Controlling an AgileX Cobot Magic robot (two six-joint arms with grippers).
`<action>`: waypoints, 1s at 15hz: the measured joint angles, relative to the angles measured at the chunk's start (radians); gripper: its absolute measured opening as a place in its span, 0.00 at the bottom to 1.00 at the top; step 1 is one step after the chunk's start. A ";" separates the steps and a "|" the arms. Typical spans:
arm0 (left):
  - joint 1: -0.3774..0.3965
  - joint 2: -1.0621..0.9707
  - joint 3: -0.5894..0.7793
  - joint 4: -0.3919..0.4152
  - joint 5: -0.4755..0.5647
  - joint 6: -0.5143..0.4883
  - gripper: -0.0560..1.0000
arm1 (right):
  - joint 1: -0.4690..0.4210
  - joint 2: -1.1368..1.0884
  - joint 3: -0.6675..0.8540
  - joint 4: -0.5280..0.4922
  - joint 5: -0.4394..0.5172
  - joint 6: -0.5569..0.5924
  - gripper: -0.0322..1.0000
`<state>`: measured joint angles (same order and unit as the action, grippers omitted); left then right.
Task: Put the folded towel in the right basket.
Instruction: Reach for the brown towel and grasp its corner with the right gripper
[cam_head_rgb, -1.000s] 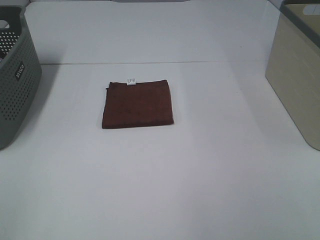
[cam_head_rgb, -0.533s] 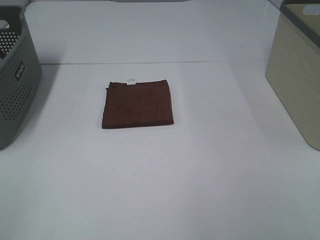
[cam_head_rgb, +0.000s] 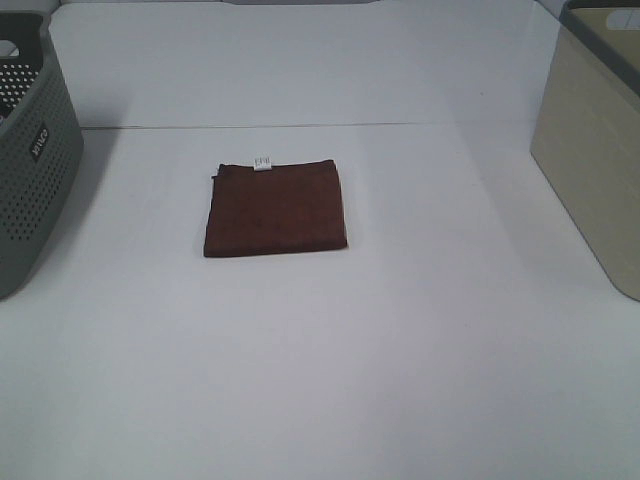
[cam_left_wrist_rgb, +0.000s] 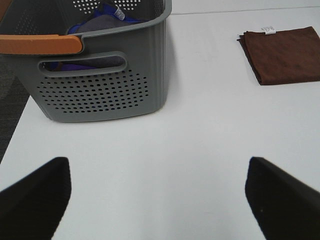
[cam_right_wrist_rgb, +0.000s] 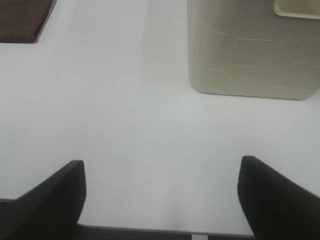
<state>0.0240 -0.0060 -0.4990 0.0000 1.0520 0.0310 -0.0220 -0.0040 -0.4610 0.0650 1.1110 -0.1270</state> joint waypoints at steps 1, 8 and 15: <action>0.000 0.000 0.000 0.000 0.000 0.000 0.89 | 0.000 0.000 0.000 0.000 0.000 0.000 0.81; 0.000 0.000 0.000 0.000 0.000 0.000 0.89 | 0.000 0.000 0.000 0.000 0.000 0.000 0.81; 0.000 0.000 0.000 0.000 0.000 0.000 0.89 | 0.000 0.000 0.000 0.000 0.000 0.000 0.81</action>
<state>0.0240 -0.0060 -0.4990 0.0000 1.0520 0.0310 -0.0220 -0.0040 -0.4610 0.0650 1.1110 -0.1270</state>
